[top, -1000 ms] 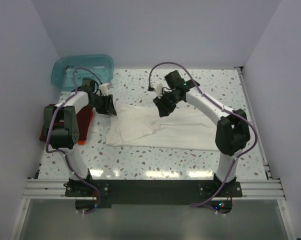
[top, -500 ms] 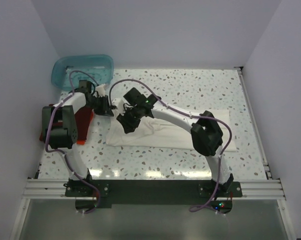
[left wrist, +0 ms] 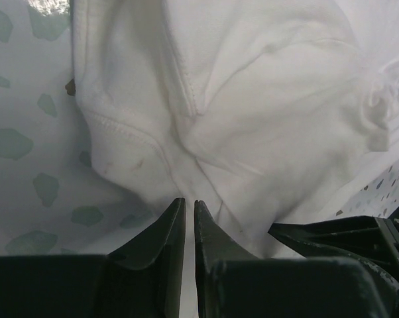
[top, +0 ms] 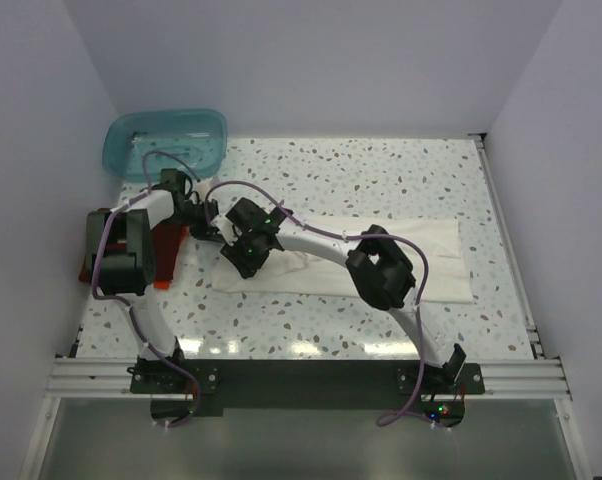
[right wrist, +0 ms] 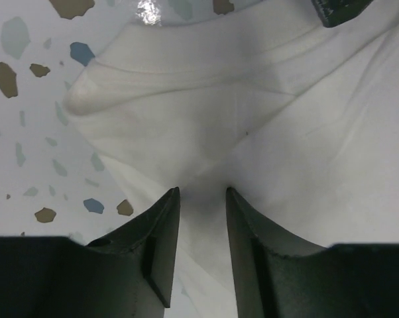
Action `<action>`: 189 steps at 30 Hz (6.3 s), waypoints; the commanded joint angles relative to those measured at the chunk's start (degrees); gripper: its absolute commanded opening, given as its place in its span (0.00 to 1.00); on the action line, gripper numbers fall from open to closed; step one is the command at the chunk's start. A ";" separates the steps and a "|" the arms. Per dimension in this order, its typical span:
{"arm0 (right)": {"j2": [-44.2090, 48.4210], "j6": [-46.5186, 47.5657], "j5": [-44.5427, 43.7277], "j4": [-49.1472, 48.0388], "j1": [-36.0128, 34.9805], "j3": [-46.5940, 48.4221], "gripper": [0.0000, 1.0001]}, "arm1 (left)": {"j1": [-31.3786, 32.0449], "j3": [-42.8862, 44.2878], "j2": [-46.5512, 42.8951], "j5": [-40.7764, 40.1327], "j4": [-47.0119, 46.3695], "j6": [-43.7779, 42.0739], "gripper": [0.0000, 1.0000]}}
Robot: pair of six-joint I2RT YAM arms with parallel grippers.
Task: Fold and stack the t-shirts
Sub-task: Fold the tshirt
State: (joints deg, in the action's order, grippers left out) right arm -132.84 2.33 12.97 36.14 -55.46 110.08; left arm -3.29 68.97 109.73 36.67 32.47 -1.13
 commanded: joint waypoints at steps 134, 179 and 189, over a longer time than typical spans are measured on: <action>10.24 -0.31 -0.14 6.45 -1.32 -5.17 0.10 | -0.14 -1.29 3.47 -3.80 -1.36 0.60 0.00; 17.43 -1.71 4.25 8.16 19.69 -19.38 0.00 | 16.21 -21.16 -33.09 8.78 11.47 -71.38 0.51; 14.54 0.22 5.04 11.32 20.48 -18.59 0.00 | 18.67 -25.28 -36.16 9.92 7.44 -83.94 0.46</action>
State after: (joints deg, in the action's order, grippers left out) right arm -118.28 1.72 16.23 45.23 -34.68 89.76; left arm 13.80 45.52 76.31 44.73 42.83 -78.39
